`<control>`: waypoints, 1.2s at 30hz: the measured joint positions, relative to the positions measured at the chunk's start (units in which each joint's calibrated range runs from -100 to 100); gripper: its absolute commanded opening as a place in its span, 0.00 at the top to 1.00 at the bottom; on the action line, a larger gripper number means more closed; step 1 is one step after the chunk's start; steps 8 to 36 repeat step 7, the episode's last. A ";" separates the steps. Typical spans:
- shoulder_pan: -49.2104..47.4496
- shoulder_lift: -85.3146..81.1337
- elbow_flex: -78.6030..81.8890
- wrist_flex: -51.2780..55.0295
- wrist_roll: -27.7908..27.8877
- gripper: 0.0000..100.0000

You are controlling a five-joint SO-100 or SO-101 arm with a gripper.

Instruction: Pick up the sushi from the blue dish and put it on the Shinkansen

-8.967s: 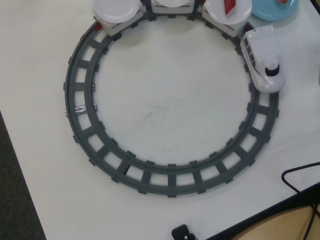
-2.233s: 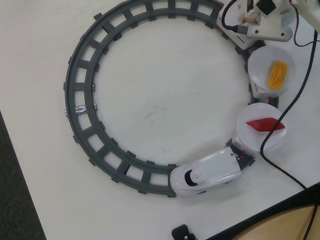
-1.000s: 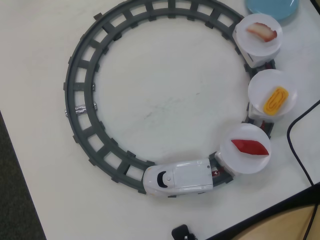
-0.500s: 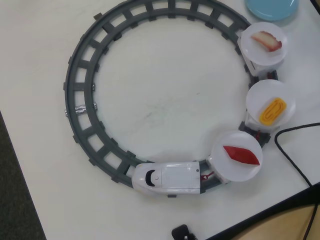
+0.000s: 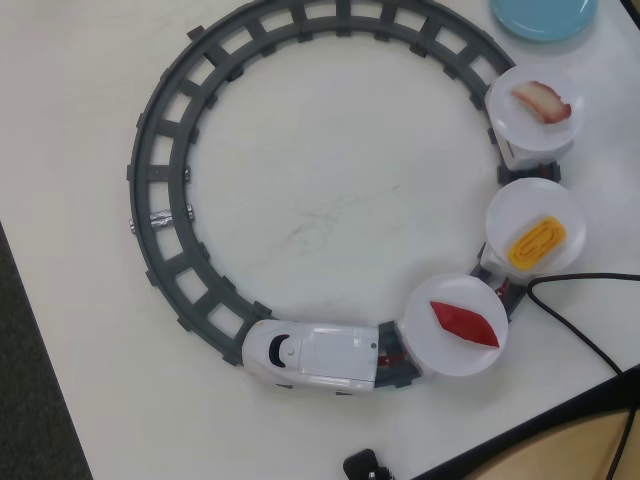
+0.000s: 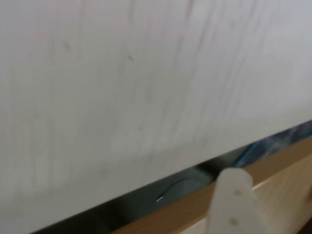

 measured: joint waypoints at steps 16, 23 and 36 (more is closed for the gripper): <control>1.10 0.17 0.00 0.52 -3.71 0.68; 1.10 0.17 0.00 0.52 -3.71 0.68; 1.10 0.17 0.00 0.52 -3.71 0.68</control>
